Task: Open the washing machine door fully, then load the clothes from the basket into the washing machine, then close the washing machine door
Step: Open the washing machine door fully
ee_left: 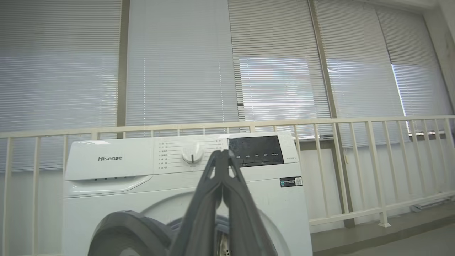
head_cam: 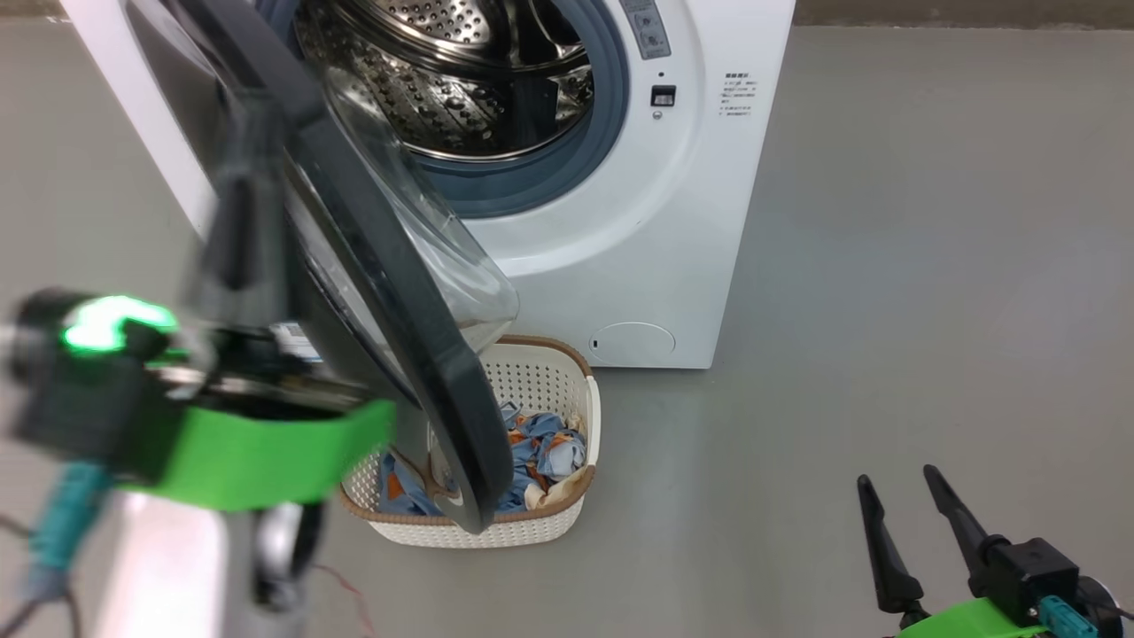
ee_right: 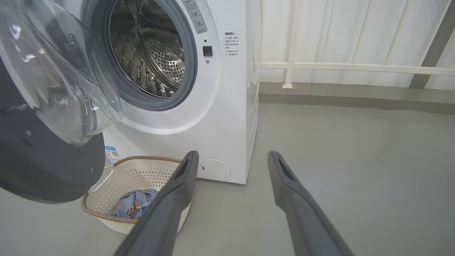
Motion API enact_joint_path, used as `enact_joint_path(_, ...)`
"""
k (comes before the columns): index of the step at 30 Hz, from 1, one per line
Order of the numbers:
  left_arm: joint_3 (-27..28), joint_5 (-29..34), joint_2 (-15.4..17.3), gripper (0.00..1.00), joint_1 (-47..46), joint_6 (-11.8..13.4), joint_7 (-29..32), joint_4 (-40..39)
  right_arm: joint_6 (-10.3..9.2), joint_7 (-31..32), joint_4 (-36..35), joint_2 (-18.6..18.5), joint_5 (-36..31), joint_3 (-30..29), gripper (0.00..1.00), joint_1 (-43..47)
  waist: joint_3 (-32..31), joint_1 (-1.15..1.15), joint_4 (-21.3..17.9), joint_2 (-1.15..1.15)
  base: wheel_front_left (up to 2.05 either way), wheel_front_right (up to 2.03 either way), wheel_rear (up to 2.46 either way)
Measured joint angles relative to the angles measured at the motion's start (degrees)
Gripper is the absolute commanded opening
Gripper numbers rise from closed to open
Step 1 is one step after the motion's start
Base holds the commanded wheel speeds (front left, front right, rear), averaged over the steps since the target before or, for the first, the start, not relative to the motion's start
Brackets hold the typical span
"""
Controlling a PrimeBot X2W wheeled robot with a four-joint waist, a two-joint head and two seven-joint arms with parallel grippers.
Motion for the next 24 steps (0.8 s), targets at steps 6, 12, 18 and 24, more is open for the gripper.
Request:
enact_joint_path(6,-11.4,-0.91,-1.32,0.0,-0.69,-0.92,3.91,-1.66,0.0,0.0,0.01,0.02,0.0,1.48,1.0,0.01,-0.04,0.0,0.79,0.0,0.0,0.0,0.0)
enact_joint_path(12,-20.46,-3.41,-1.62,0.0,-0.63,-0.63,6.36,-0.03,0.0,0.0,-0.05,0.02,0.0,2.5,1.0,0.04,0.16,0.0,1.74,0.0,0.0,0.0,0.0)
enact_joint_path(18,-26.37,-6.24,-1.62,0.0,-0.04,1.31,8.71,4.34,0.0,0.03,-0.34,0.02,0.0,2.7,1.0,0.06,0.77,0.0,2.55,0.0,0.0,0.0,0.0)
enact_joint_path(24,-29.39,-8.88,-1.6,0.0,0.7,3.85,11.22,10.8,0.0,0.09,-0.33,0.01,0.0,2.89,1.0,0.06,0.76,0.0,2.9,0.0,0.0,0.0,0.0)
